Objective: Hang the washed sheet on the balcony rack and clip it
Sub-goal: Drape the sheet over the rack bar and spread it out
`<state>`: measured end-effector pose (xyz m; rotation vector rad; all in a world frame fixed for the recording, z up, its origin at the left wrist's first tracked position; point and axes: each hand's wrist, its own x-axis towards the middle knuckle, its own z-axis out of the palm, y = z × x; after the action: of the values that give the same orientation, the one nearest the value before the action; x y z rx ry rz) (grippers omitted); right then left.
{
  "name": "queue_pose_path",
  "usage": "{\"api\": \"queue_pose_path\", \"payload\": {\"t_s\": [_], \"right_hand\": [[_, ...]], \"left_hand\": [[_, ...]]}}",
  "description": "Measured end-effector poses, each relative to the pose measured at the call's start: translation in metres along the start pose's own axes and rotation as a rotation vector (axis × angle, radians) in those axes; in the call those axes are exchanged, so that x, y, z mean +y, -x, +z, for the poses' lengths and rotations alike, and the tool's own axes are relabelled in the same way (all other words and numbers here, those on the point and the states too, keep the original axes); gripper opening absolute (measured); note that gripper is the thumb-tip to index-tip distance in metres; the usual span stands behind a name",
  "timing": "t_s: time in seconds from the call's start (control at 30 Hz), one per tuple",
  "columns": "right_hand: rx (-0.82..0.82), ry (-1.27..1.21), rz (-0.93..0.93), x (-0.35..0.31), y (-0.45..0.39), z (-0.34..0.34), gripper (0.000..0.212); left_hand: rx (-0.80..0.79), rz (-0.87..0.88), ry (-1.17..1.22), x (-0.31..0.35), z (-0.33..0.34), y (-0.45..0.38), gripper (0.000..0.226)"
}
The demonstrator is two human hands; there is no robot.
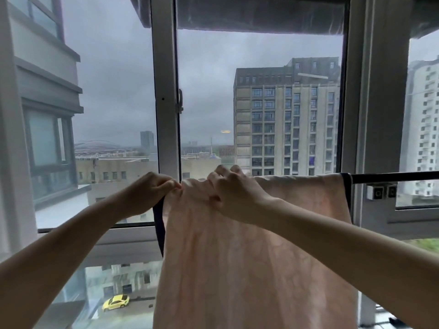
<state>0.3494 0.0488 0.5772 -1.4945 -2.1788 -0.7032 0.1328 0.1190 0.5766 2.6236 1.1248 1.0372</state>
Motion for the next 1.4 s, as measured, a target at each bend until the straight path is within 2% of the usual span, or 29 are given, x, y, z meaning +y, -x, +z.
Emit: {"api": "queue_pose_path", "payload": {"t_s": [0.1, 0.23, 0.33, 0.37, 0.43, 0.5, 0.57, 0.67, 0.77, 0.9, 1.0, 1.07, 1.17, 1.4], "right_hand": [[0.057, 0.052, -0.003, -0.005, 0.003, 0.011, 0.037], [0.103, 0.087, -0.004, 0.002, 0.006, 0.01, 0.032], [0.199, 0.29, 0.124, -0.006, 0.01, 0.003, 0.028], [0.197, 0.304, 0.213, -0.011, 0.013, 0.0, 0.037], [0.082, 0.217, 0.368, -0.019, 0.018, -0.003, 0.063], [-0.044, 0.164, 0.463, -0.025, 0.018, -0.001, 0.083], [-0.11, 0.153, 0.518, -0.028, 0.011, 0.006, 0.089], [-0.117, 0.109, 0.576, -0.03, 0.002, 0.011, 0.066], [-0.09, -0.014, 0.516, -0.027, 0.004, 0.012, 0.048], [0.005, -0.059, 0.32, -0.018, 0.014, 0.017, 0.05], [0.147, -0.096, 0.187, -0.011, 0.02, 0.017, 0.043], [0.215, -0.101, 0.13, -0.006, 0.024, 0.016, 0.038], [0.32, -0.184, 0.18, 0.009, 0.022, 0.008, 0.027], [0.501, -0.238, 0.451, 0.089, 0.005, -0.025, 0.022]], "left_hand": [[-0.023, 0.031, 0.03, 0.002, 0.006, 0.003, 0.022], [-0.008, 0.028, -0.043, 0.007, 0.018, 0.0, 0.027], [0.088, -0.011, -0.306, 0.008, 0.028, -0.003, 0.032], [0.135, -0.014, -0.368, 0.01, 0.031, -0.004, 0.033], [0.19, 0.001, -0.412, 0.015, 0.037, -0.006, 0.033], [0.177, 0.028, -0.391, 0.017, 0.039, -0.009, 0.031], [0.128, 0.068, -0.323, 0.018, 0.038, -0.013, 0.029], [0.102, 0.113, -0.225, 0.015, 0.034, -0.012, 0.027], [0.121, 0.109, -0.244, 0.009, 0.032, -0.008, 0.029], [0.182, 0.122, -0.265, 0.007, 0.031, -0.006, 0.039], [0.21, 0.093, -0.328, 0.008, 0.033, -0.005, 0.051], [0.235, 0.091, -0.339, 0.009, 0.036, -0.003, 0.05], [0.235, 0.091, -0.354, 0.008, 0.037, -0.002, 0.039], [0.213, 0.103, -0.37, 0.009, 0.033, -0.001, 0.027]]}}
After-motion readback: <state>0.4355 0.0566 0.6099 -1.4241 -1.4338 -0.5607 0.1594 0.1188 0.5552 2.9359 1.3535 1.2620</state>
